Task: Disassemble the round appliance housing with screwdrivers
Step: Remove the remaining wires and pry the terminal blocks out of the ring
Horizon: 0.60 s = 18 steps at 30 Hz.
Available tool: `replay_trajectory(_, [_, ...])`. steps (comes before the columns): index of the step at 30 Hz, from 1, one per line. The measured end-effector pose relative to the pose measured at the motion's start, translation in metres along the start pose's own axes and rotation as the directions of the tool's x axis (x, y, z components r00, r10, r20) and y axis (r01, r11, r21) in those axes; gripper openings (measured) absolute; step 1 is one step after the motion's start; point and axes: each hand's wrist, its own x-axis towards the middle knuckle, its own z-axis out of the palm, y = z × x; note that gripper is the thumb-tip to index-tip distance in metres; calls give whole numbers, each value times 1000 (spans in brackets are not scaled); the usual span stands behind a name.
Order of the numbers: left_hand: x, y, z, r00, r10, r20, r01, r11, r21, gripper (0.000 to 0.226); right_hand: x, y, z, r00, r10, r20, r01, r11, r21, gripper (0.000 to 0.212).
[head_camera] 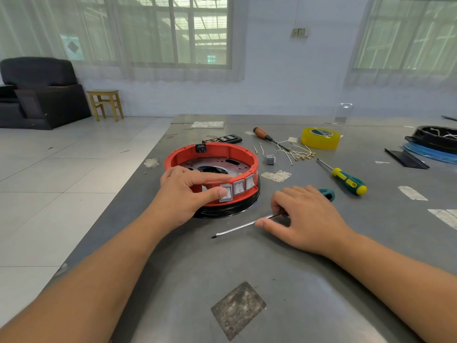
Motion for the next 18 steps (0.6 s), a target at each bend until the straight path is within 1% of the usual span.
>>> replay_trajectory(3, [1, -3, 1, 999, -34, 4, 34, 999, -3, 45, -1, -17, -3, 999, -2, 46, 0, 999, 34, 61])
replay_trajectory(7, [2, -3, 2, 999, -34, -28, 34, 999, -3, 41, -1, -42, -5, 998, -19, 53, 17, 999, 32, 61])
replay_trajectory(10, [3, -6, 3, 999, -43, -26, 43, 999, -8, 36, 1, -58, -5, 997, -37, 75, 35, 999, 26, 58])
replay_trajectory(13, [3, -7, 3, 998, -56, -27, 56, 998, -3, 36, 2, -64, -6, 996, -31, 87, 28, 999, 31, 61])
replay_trajectory(15, [3, -7, 4, 998, -60, -28, 60, 998, 0, 37, 1, -66, -7, 999, -20, 31, 18, 998, 58, 62])
replay_trajectory(18, [3, -7, 4, 999, -40, -33, 40, 999, 2, 36, 7, -69, -7, 991, 4, -137, 11, 994, 106, 50])
